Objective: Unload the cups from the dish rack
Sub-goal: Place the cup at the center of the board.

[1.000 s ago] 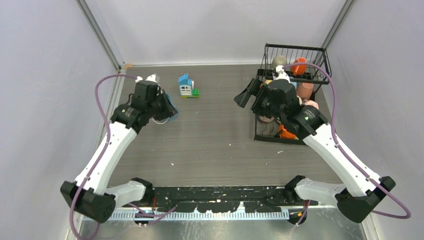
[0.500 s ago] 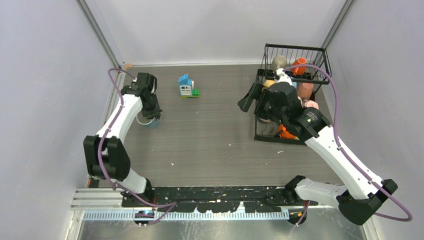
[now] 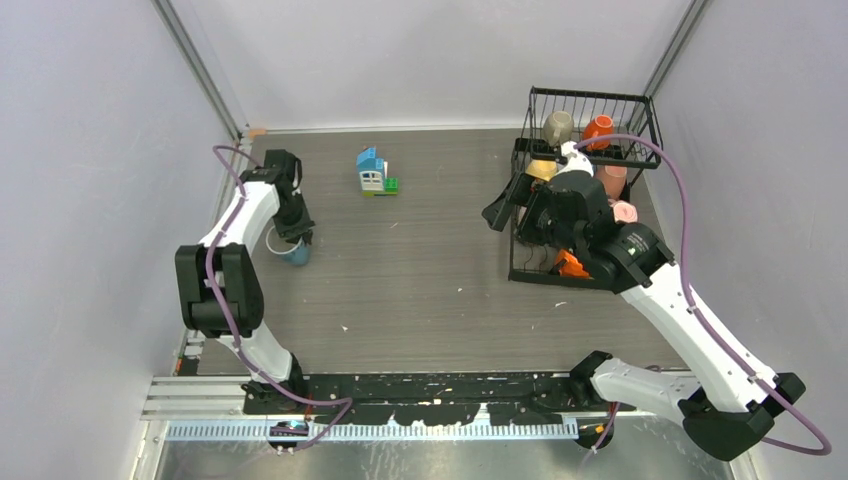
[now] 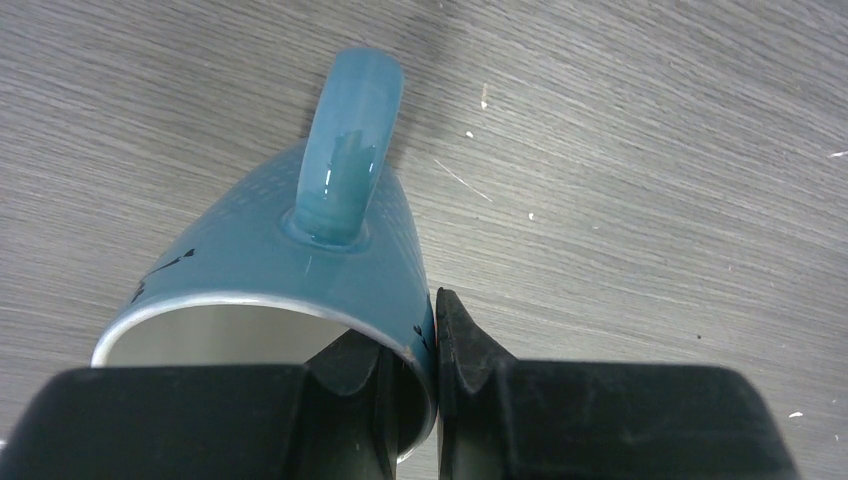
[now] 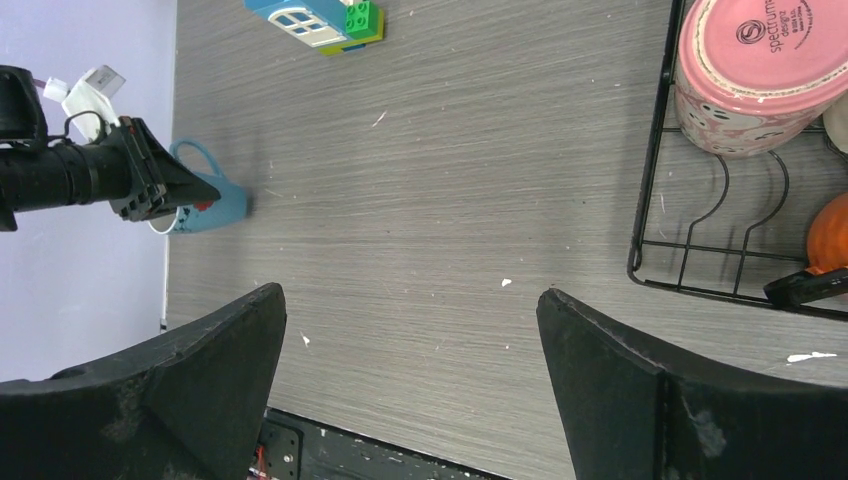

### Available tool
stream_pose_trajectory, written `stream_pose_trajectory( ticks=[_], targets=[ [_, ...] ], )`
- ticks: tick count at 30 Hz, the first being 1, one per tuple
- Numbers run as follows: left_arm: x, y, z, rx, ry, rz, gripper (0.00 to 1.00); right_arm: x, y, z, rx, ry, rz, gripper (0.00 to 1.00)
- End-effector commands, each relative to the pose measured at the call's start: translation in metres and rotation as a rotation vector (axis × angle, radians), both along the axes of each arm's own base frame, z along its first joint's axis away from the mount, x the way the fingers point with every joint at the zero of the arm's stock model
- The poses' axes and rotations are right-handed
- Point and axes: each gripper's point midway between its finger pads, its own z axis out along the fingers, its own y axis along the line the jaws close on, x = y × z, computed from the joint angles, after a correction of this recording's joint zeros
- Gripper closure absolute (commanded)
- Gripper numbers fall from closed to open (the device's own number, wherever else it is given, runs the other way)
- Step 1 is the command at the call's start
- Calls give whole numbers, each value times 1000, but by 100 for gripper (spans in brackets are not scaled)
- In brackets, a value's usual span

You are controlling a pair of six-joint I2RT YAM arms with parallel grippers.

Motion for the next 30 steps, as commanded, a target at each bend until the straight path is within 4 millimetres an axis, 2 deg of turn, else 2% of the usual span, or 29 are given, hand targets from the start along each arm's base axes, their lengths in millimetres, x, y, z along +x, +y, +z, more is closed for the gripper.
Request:
stream_pose_trajectory(
  ticks=[1, 13, 26, 30],
  targets=[
    [19, 13, 8, -5, -73, 27, 100, -3, -6, 6, -11, -36, 0, 0],
    [25, 16, -6, -15, -58, 66, 98, -4, -8, 0, -22, -33, -1, 0],
    [29, 18, -3, -11, -76, 69, 70, -5, -12, -3, -38, -28, -11, 0],
    [31, 16, 4, -19, -96, 65, 61, -5, -12, -3, -42, -26, -11, 0]
  ],
)
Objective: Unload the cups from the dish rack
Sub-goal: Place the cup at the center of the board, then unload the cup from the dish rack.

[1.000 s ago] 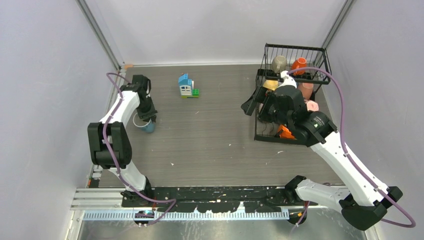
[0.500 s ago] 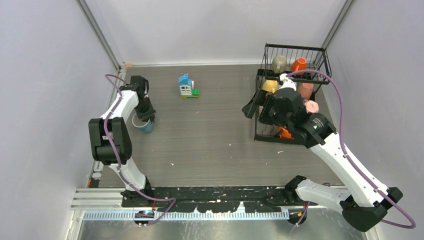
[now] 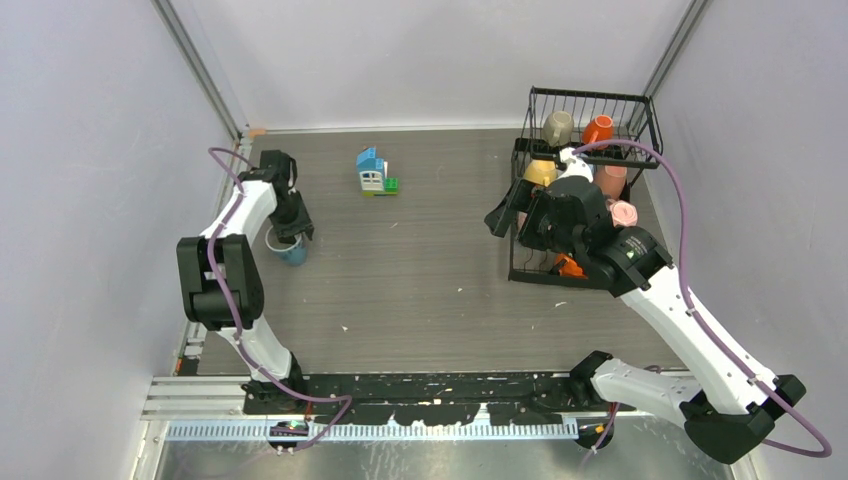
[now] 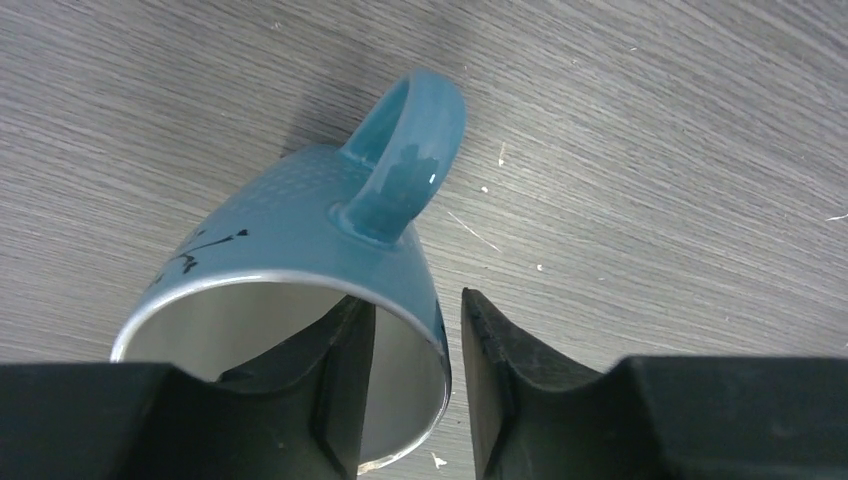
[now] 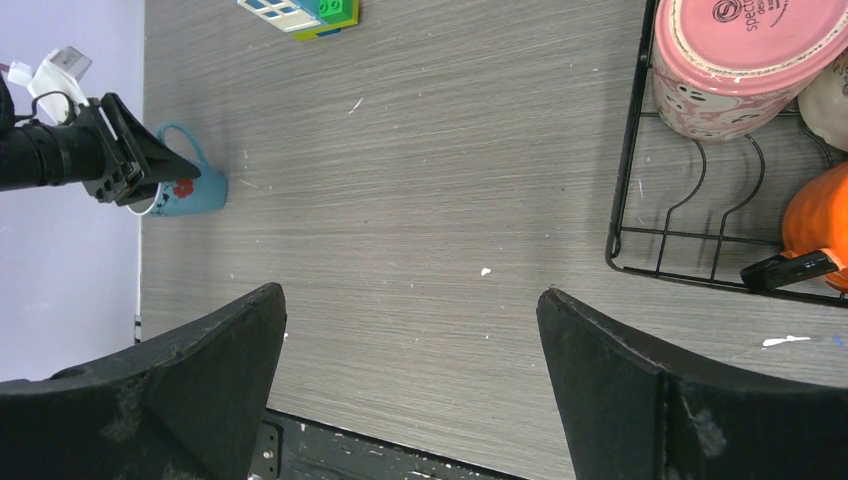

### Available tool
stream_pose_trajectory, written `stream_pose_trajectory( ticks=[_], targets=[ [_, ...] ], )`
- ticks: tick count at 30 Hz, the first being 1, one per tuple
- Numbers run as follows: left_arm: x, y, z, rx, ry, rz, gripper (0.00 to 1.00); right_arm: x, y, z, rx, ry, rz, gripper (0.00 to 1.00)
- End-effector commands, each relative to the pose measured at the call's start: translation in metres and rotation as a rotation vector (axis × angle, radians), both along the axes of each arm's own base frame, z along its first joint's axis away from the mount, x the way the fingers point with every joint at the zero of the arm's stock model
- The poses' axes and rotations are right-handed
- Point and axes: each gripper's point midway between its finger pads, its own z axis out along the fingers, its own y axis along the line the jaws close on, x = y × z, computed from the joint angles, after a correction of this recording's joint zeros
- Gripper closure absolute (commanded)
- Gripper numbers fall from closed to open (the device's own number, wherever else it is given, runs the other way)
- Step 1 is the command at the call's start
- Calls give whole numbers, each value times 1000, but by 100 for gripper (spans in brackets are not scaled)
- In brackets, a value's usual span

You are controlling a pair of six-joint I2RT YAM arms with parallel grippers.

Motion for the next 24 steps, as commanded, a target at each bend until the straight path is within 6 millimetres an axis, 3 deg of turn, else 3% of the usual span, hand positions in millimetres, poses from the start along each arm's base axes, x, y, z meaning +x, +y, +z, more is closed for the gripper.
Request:
stream_pose_trajectory(
  ticks=[1, 3, 5, 13, 19, 24],
  targets=[
    [16, 2, 25, -4, -97, 10, 58, 1, -5, 11, -7, -45, -9, 0],
    [17, 0, 35, -10, -124, 8, 51, 1, -6, 11, -11, -45, -12, 0],
    [18, 0, 48, -11, -155, 10, 37, 1, -8, 10, -17, -43, -17, 0],
    [12, -9, 103, -24, -307, -6, 6, 1, -17, 10, -53, -31, -57, 0],
    [-5, -25, 142, -48, -399, -79, 0, 3, -27, 10, -72, -35, -109, 0],
    [-29, -69, 165, -79, -471, -236, 0, 3, -42, 8, -90, -45, -185, 0]
  ],
)
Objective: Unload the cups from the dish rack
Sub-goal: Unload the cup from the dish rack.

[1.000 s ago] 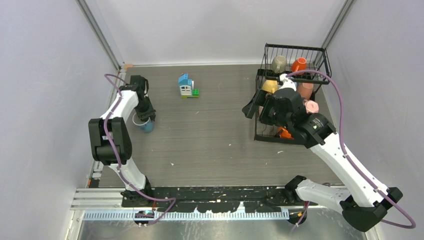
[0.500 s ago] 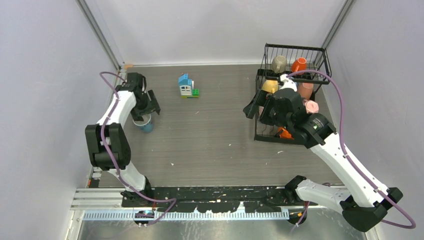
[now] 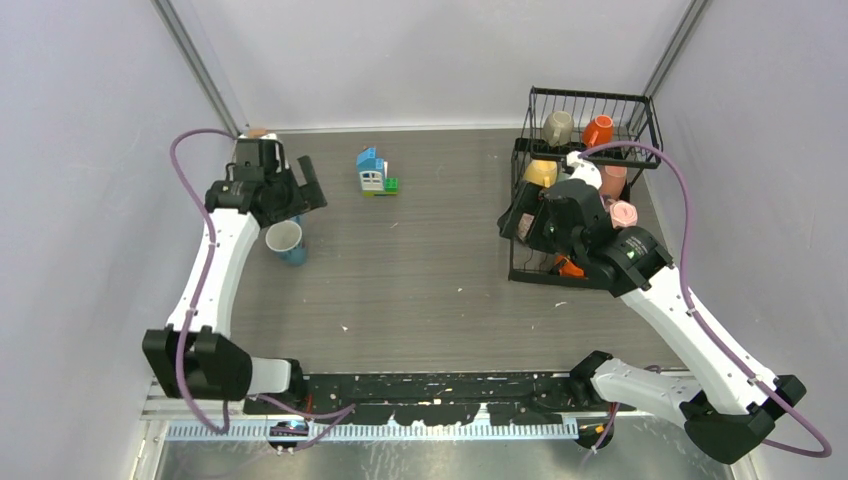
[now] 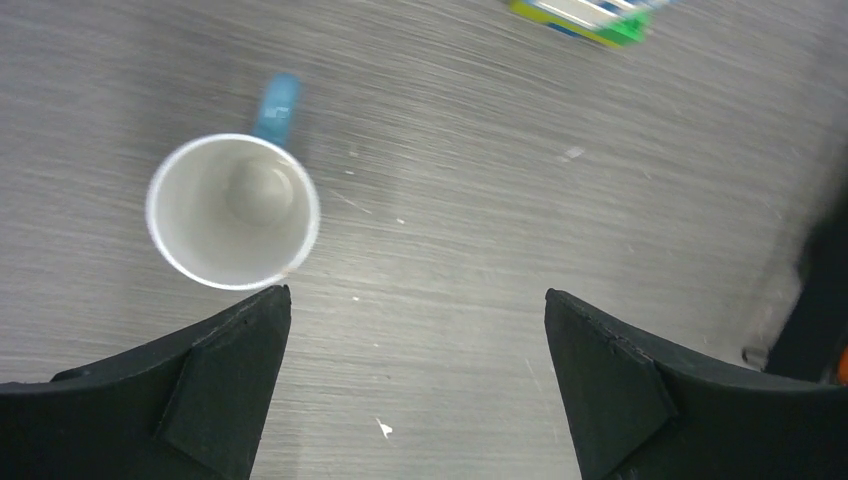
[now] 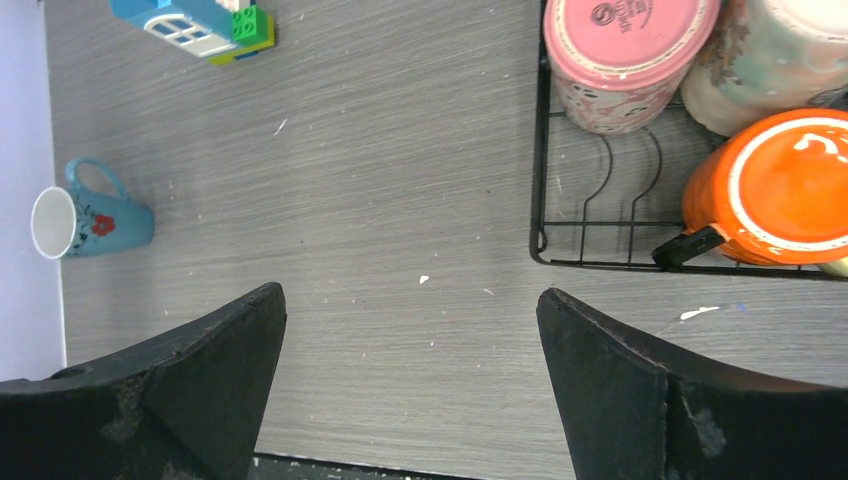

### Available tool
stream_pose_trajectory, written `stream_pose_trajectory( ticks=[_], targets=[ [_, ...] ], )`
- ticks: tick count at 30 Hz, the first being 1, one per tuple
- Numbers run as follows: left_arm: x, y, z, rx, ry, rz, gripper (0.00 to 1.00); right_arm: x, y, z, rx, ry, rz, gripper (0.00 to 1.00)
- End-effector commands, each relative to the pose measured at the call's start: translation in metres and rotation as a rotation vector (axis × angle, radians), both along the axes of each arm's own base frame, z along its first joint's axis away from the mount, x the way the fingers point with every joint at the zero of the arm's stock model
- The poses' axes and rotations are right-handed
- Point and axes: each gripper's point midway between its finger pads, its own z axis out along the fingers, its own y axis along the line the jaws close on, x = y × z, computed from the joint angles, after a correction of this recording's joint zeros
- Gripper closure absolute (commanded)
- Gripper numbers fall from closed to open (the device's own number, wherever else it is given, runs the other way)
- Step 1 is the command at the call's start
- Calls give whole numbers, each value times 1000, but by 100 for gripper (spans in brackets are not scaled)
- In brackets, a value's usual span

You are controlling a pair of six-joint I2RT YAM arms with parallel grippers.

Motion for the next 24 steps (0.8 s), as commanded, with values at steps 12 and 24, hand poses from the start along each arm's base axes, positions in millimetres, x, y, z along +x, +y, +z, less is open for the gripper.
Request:
stream_pose_trajectory(
  ticks=[12, 24],
  targets=[
    [-81, -153, 57, -86, -234, -601, 0, -2, -62, 15, -109, -86, -256, 0],
    [-123, -229, 49, -188, -212, -789, 0, 13, -85, -28, -140, 54, -370, 0]
  ],
)
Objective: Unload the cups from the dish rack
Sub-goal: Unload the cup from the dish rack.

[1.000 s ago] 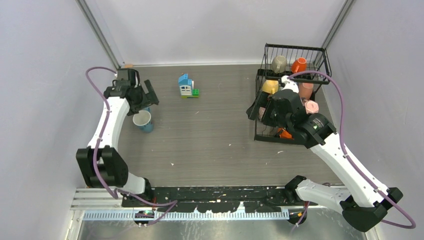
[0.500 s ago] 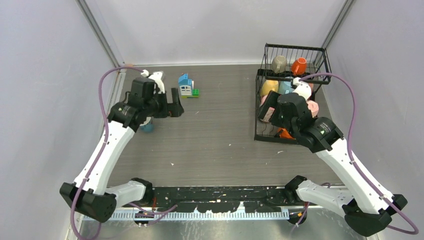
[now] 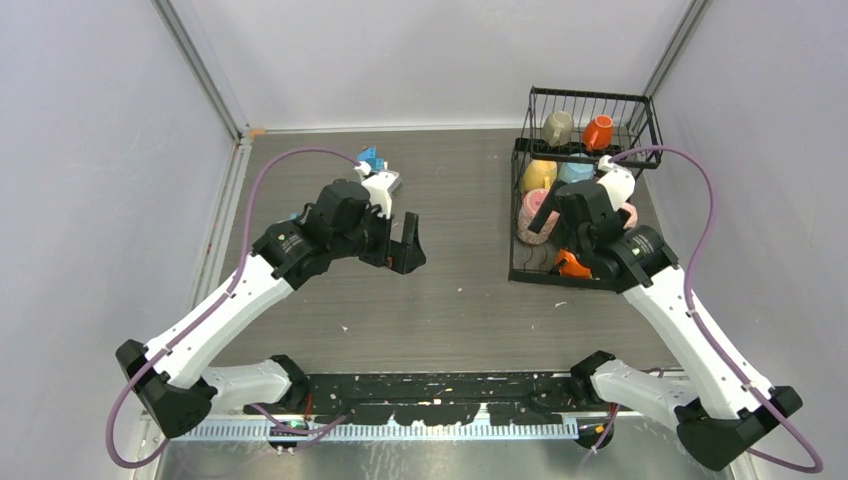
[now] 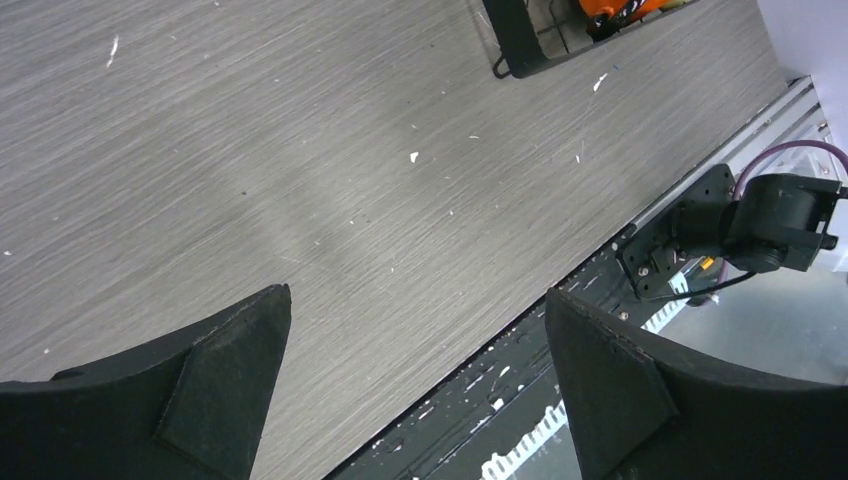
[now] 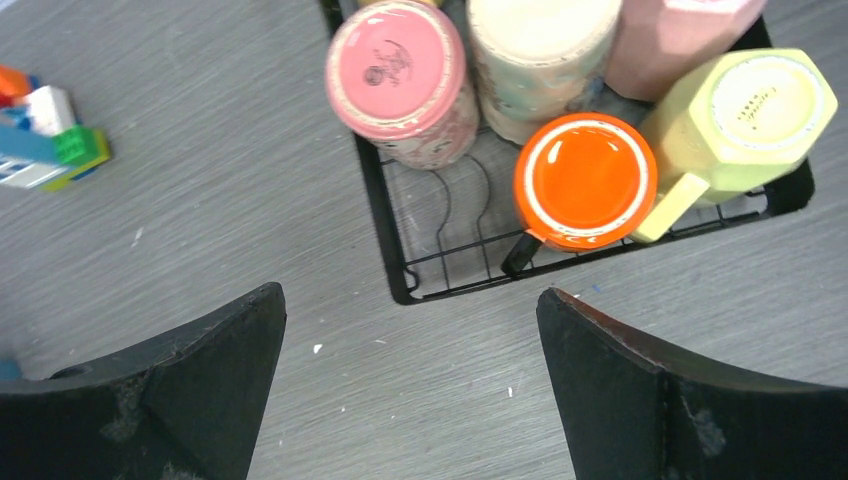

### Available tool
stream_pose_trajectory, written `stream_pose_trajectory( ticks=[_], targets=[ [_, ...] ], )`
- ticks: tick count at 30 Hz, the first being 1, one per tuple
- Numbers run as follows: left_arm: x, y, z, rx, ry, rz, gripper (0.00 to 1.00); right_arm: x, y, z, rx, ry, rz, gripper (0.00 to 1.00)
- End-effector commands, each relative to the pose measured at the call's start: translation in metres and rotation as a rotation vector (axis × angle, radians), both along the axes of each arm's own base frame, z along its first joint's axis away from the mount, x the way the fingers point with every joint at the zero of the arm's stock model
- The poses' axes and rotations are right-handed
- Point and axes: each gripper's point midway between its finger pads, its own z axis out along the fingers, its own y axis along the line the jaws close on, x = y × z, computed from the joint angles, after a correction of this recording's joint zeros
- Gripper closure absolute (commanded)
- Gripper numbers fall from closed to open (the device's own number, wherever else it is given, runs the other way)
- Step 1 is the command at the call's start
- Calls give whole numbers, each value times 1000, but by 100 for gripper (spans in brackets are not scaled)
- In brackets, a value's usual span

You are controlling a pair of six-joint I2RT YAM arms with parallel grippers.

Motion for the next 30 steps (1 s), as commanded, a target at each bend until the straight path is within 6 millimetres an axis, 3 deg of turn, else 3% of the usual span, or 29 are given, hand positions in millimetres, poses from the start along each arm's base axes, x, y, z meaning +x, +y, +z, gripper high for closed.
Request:
stream_pose_trajectory(
  ticks=[1, 12, 24, 30],
  targets=[
    [1, -14, 4, -54, -9, -11, 0, 8, -11, -24, 20, 60, -80, 0],
    [-5, -14, -4, -46, 6, -38, 0, 27, -15, -80, 26, 147, -199, 1],
    [-11, -11, -5, -53, 9, -47, 0, 26, -31, -120, -13, 190, -334, 22],
    [-14, -10, -10, -53, 27, -48, 0, 24, -42, -137, -44, 197, -381, 25]
  ],
)
